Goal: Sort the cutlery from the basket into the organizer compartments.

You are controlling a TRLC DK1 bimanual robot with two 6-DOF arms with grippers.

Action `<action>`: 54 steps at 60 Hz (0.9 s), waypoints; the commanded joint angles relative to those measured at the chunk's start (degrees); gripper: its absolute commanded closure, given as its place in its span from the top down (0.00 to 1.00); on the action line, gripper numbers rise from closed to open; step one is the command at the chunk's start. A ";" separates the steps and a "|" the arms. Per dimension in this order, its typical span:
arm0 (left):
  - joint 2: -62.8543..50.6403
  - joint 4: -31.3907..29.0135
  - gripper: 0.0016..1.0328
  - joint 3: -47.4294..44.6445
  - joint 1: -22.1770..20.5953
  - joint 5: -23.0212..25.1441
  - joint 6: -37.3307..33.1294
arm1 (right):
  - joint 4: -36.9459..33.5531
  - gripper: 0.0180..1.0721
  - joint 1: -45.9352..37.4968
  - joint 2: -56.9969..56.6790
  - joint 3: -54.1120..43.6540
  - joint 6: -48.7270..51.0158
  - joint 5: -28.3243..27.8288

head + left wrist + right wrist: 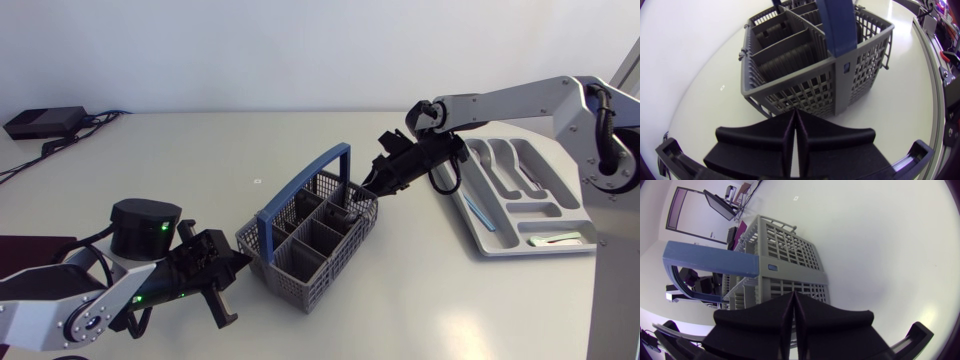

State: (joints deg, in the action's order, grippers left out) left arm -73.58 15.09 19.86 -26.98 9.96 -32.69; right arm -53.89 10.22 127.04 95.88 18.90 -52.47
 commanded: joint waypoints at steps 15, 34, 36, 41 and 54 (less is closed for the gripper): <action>-4.90 2.66 0.03 3.26 1.49 -0.11 -0.71 | -0.08 0.05 0.94 -6.11 -11.41 2.99 -1.41; -10.53 2.93 0.03 8.36 2.99 -0.02 -0.62 | 1.77 0.05 -0.11 -11.56 -20.20 4.84 -1.59; -11.41 3.01 0.03 8.97 3.08 -0.11 -0.62 | 2.21 0.05 -0.11 -12.26 -21.17 4.84 -1.67; -13.78 3.45 0.03 10.73 3.78 -0.02 -0.62 | 3.00 0.05 -0.02 -13.75 -23.37 4.84 -1.67; -18.70 3.72 0.03 14.95 5.27 -0.02 -0.54 | 4.58 0.05 0.68 -18.06 -28.46 4.66 -1.67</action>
State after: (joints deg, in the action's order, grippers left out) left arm -89.93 18.31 32.34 -21.15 8.60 -33.08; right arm -49.17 8.56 110.63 69.87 22.76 -52.25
